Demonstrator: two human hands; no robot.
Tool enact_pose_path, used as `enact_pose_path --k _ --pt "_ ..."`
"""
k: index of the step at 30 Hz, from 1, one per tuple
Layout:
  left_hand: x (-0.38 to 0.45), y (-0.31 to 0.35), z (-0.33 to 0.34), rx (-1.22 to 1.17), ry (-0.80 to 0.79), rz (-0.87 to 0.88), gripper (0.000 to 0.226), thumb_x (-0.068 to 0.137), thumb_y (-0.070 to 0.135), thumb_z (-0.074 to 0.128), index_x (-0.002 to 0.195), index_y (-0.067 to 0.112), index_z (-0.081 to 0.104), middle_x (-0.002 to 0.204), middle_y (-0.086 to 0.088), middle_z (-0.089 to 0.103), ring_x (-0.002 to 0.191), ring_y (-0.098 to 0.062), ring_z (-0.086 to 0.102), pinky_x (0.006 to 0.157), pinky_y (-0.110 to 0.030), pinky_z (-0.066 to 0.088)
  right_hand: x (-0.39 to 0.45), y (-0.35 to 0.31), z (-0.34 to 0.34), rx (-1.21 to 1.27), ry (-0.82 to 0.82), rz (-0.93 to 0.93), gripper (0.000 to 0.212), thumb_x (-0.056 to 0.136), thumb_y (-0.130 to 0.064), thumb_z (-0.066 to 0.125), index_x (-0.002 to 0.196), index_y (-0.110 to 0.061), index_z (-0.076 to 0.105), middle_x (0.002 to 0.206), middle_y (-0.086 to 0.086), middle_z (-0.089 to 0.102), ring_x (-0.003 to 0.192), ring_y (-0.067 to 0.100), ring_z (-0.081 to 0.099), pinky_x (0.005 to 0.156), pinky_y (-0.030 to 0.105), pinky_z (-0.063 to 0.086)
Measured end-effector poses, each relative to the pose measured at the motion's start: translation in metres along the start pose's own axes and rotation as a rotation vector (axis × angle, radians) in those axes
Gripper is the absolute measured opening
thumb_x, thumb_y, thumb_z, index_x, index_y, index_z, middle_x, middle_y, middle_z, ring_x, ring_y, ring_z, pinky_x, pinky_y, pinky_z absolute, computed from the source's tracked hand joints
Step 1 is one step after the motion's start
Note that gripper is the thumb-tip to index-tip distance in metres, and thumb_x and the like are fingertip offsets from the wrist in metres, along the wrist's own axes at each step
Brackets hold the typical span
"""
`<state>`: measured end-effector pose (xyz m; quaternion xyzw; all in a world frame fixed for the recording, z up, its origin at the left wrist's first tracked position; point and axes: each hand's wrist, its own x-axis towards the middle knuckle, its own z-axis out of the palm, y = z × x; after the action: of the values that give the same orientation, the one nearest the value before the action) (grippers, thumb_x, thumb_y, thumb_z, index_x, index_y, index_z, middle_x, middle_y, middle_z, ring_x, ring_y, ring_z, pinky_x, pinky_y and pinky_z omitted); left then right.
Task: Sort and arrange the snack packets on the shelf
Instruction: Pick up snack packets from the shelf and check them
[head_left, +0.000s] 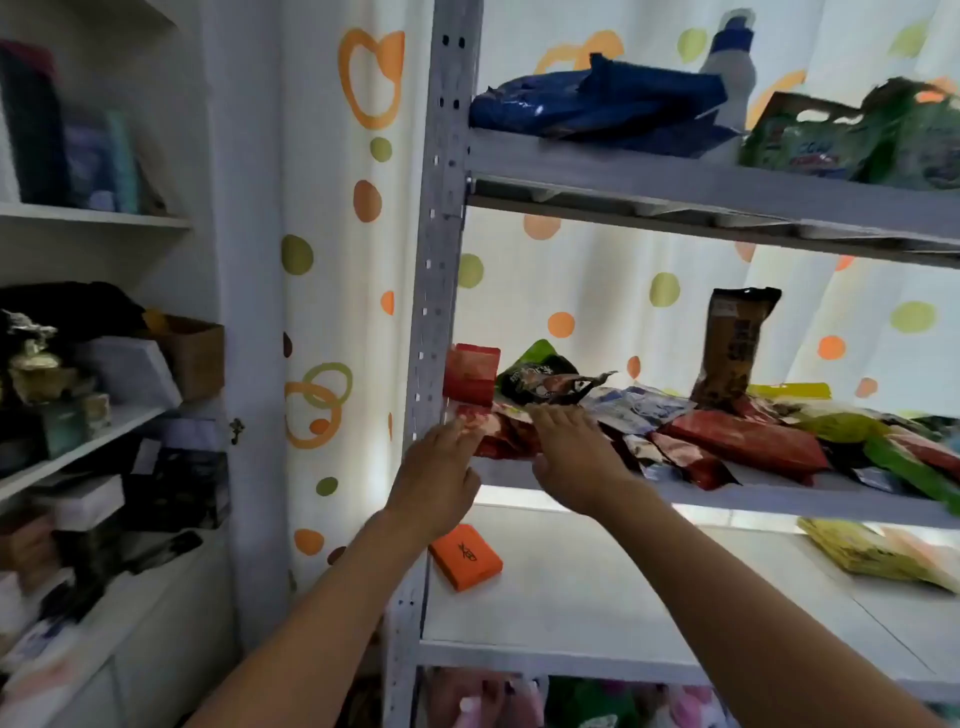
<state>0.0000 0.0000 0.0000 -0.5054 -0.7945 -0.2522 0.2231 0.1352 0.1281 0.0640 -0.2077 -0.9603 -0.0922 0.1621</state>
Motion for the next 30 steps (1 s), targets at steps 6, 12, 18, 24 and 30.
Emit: enact_pose_path --k 6,12,18,24,30 --pt "0.013 -0.012 0.029 0.082 0.037 -0.108 0.039 0.088 0.015 0.056 0.127 0.018 0.056 0.125 -0.005 0.060 0.108 -0.024 0.058 0.085 -0.034 0.052 0.053 0.004 0.029 0.086 0.004 -0.264 0.029 0.093 -0.018 0.048 0.121 -0.015 0.058 0.123 0.007 0.062 0.114 0.028 0.057 0.079 0.031 0.040" --pt "0.006 -0.019 0.046 -0.049 0.081 -0.296 0.027 0.093 0.018 0.053 0.119 0.016 0.060 0.119 0.002 0.060 0.105 -0.017 0.057 0.082 -0.026 0.047 0.074 0.002 0.050 0.095 0.019 -0.207 0.037 0.092 -0.004 0.049 0.127 -0.011 0.057 0.125 0.009 0.060 0.111 0.030 0.062 0.076 0.034 0.046" --pt "0.005 -0.014 0.039 -0.316 0.036 -0.525 0.013 0.094 0.016 0.051 0.101 0.018 0.061 0.093 0.006 0.056 0.079 -0.013 0.055 0.068 -0.033 0.054 0.074 -0.004 0.063 0.153 -0.013 -0.055 0.035 0.091 0.000 0.052 0.125 -0.009 0.055 0.126 0.010 0.050 0.103 0.035 0.063 0.068 0.035 0.042" --pt "-0.002 -0.016 0.045 -0.721 -0.053 -0.774 0.017 0.098 0.018 0.046 0.093 0.018 0.062 0.090 -0.001 0.064 0.079 -0.018 0.060 0.076 -0.037 0.054 0.061 -0.012 0.079 0.290 0.103 0.019 0.022 0.090 0.000 0.049 0.104 -0.010 0.063 0.112 0.007 0.052 0.086 0.034 0.063 0.062 0.034 0.045" --pt "-0.016 -0.004 0.045 -1.344 -0.083 -1.056 0.042 0.103 0.040 0.037 0.106 0.003 0.058 0.096 -0.015 0.066 0.076 -0.025 0.064 0.072 -0.036 0.054 0.017 -0.030 0.089 0.455 0.276 0.017 0.011 0.095 -0.008 0.052 0.087 -0.007 0.060 0.097 0.008 0.052 0.074 0.031 0.058 0.058 0.040 0.049"
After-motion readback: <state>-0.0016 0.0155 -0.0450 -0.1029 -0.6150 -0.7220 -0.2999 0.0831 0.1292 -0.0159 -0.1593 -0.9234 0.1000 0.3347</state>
